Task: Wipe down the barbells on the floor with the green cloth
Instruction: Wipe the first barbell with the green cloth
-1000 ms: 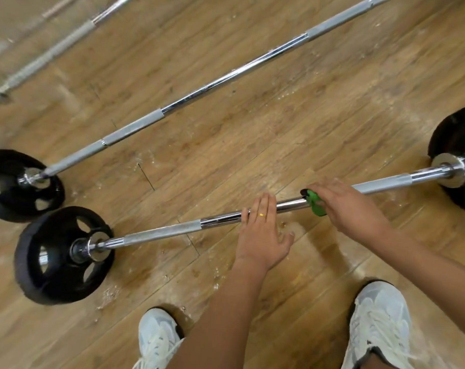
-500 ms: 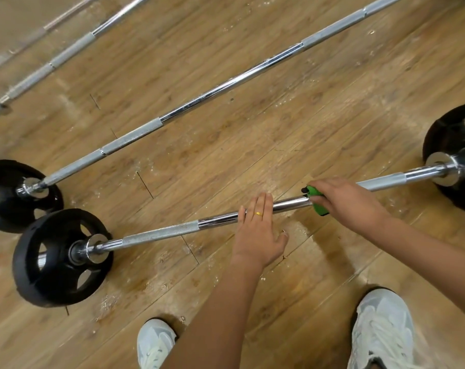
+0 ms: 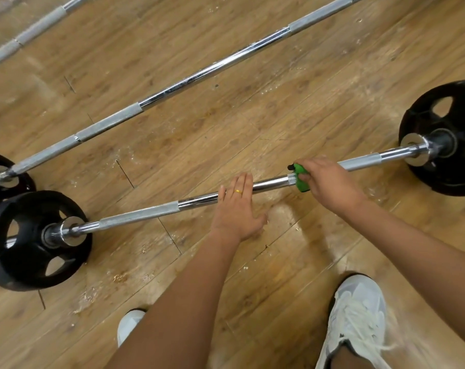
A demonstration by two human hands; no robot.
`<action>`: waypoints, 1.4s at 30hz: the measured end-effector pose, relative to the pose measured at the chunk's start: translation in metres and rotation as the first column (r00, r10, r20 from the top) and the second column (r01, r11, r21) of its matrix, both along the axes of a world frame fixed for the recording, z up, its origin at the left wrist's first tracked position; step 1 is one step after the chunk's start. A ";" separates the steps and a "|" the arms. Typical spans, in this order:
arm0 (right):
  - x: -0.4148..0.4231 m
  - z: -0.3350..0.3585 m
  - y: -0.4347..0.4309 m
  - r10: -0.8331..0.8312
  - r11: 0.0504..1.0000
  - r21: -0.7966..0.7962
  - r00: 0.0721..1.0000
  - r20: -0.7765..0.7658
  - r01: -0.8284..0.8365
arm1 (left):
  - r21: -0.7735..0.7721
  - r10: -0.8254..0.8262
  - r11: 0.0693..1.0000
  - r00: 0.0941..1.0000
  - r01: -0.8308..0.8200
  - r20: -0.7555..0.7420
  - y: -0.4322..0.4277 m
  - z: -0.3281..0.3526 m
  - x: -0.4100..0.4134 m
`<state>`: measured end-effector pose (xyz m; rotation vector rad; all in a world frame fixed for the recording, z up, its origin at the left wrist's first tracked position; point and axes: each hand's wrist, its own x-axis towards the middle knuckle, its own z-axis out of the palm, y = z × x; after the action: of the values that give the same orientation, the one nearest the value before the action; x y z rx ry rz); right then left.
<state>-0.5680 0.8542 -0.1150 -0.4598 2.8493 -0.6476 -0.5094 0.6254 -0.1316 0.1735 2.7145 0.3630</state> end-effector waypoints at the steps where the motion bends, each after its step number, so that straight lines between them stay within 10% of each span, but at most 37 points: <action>1: 0.001 0.000 -0.004 -0.023 1.000 -0.001 1.000 -0.021 0.023 | -0.008 0.004 1.000 1.000 -0.004 -0.010 0.001 -0.001 -0.001; 18: -0.012 -0.009 -0.029 0.162 0.987 0.018 0.985 -0.053 -0.161 | -0.051 0.030 0.998 0.998 -0.032 -0.049 -0.001 -0.007 -0.023; 24: -0.022 -0.011 -0.003 -0.079 0.997 -0.017 0.994 -0.077 0.078 | -0.057 0.031 0.998 0.999 -0.032 -0.023 -0.003 -0.004 -0.032; 30: -0.020 -0.009 -0.034 0.165 0.986 0.024 0.983 -0.079 -0.163 | -0.076 0.044 0.996 0.999 -0.046 -0.031 -0.002 -0.006 -0.039; 42: -0.024 -0.018 0.015 -0.035 0.999 -0.020 0.989 -0.143 0.033 | -0.112 0.025 0.993 0.999 -0.029 -0.040 -0.002 -0.008 -0.042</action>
<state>-0.5920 0.8689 -0.1335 -0.4799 2.9952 -0.6720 -0.5516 0.6234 -0.1397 0.1135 2.7688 0.2155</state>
